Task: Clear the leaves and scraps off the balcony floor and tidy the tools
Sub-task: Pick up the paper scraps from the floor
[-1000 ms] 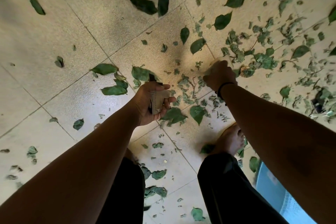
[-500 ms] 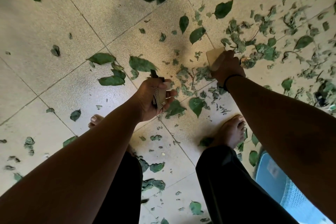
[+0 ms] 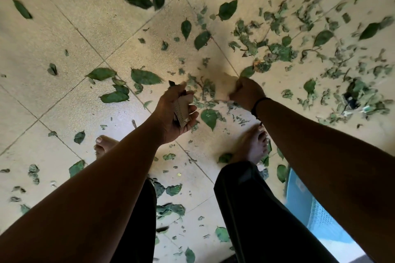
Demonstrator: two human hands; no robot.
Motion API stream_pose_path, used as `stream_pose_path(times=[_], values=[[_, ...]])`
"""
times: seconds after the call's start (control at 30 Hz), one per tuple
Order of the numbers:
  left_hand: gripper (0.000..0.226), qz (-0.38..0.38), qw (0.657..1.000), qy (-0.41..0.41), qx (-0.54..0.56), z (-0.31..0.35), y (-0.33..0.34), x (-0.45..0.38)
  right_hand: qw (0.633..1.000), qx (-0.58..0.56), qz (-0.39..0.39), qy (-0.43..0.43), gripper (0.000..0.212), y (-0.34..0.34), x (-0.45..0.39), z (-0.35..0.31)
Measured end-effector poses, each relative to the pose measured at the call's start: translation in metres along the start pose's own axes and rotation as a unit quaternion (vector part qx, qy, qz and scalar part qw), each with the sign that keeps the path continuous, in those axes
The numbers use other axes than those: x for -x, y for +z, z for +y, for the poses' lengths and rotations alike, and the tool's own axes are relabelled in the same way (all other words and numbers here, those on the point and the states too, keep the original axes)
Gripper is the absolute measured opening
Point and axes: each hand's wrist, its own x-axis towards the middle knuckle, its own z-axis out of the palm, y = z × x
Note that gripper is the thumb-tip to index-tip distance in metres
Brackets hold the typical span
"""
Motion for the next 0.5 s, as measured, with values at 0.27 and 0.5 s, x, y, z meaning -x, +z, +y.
stream_pose_path(times=[0.27, 0.5], values=[[0.039, 0.021, 0.999, 0.015, -0.031, -0.018, 0.075, 0.055, 0.996, -0.067, 0.062, -0.018, 0.020, -0.040, 0.131, -0.015], [0.033, 0.017, 0.999, 0.027, -0.013, -0.045, 0.147, 0.071, 0.996, 0.081, 0.008, 0.022, 0.060, -0.022, 0.146, 0.012]])
